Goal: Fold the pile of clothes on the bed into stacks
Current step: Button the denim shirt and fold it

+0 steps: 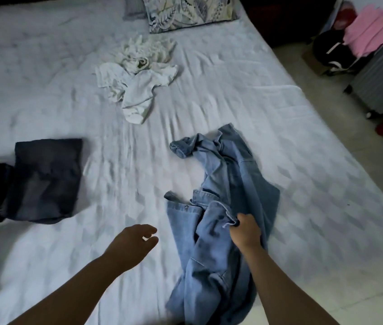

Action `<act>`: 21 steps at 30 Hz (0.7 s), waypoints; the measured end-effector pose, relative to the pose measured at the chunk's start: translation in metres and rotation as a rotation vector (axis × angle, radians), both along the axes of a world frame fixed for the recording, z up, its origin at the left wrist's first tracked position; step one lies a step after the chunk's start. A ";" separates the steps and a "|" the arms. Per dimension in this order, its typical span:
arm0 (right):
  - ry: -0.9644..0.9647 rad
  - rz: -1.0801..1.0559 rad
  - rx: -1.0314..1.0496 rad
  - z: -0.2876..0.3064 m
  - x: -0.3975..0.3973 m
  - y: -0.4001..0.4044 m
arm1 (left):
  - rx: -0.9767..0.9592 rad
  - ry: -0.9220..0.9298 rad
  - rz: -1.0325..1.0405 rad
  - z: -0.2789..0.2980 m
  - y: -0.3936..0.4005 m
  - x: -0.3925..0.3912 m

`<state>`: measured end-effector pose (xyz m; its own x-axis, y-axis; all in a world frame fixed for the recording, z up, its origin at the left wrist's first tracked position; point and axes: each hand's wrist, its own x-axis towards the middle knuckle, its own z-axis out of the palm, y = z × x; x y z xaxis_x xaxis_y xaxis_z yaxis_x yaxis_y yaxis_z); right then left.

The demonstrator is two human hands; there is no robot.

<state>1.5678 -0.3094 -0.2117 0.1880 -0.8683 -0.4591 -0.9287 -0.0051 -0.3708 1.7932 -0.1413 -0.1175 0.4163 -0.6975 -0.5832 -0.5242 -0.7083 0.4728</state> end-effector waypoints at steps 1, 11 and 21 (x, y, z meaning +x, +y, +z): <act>-0.056 0.039 -0.054 0.013 0.010 -0.002 | -0.008 -0.003 -0.009 0.003 -0.003 0.000; -0.536 0.571 -0.256 0.153 0.100 0.007 | -0.217 -0.067 0.012 0.054 -0.013 0.030; -0.557 0.824 -0.277 0.293 0.158 0.065 | -0.728 0.051 0.058 0.136 0.014 0.080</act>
<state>1.7254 -0.2439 0.0816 0.8974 -0.4353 0.0722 -0.2947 -0.7131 -0.6362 1.8730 -0.1273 0.0187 0.4489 -0.8936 -0.0002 -0.4600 -0.2312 0.8573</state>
